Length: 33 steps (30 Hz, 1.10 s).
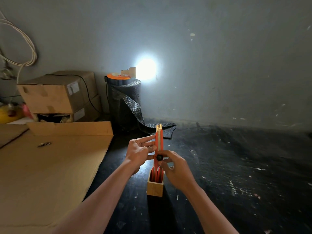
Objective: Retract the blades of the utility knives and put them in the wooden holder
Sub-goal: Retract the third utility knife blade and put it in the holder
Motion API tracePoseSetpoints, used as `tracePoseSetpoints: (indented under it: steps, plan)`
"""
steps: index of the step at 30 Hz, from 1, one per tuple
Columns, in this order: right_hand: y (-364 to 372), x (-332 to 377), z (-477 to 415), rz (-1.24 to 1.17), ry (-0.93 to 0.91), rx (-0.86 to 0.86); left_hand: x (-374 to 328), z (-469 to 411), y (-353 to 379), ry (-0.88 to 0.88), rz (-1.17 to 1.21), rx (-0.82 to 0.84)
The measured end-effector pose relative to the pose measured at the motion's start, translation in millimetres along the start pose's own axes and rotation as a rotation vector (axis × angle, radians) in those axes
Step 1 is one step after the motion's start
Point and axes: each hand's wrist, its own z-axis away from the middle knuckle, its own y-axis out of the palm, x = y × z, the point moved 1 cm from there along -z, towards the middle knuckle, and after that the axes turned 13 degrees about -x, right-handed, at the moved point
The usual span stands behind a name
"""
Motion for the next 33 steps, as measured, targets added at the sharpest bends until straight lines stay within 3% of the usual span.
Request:
tracePoseSetpoints:
  steps: [22, 33]
  plan:
    - [-2, -5, 1, -0.030, 0.073, -0.063, 11, -3, 8, -0.013, -0.007, 0.012]
    - [-1, -13, -3, -0.005, -0.009, -0.018, 14, -7, 8, -0.021, 0.003, -0.006]
